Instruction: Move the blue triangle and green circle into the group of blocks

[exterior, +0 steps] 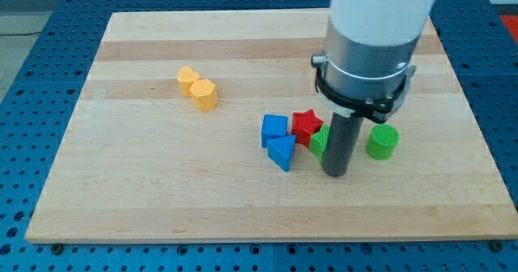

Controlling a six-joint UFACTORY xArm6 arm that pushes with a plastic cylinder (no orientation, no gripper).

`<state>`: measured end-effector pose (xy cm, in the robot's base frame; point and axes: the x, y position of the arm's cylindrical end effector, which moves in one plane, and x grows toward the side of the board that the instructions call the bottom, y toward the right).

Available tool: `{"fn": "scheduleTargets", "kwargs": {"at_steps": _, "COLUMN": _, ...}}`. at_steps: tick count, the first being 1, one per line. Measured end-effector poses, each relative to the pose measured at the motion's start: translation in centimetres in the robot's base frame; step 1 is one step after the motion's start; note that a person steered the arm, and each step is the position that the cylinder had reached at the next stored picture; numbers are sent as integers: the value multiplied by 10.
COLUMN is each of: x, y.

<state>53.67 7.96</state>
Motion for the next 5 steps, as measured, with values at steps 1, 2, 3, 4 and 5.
{"fn": "scheduleTargets", "kwargs": {"at_steps": 1, "x": 1, "y": 13}}
{"fn": "scheduleTargets", "kwargs": {"at_steps": 2, "x": 16, "y": 45}}
{"fn": "scheduleTargets", "kwargs": {"at_steps": 3, "x": 49, "y": 30}}
{"fn": "scheduleTargets", "kwargs": {"at_steps": 4, "x": 58, "y": -27}}
{"fn": "scheduleTargets", "kwargs": {"at_steps": 5, "x": 54, "y": -75}}
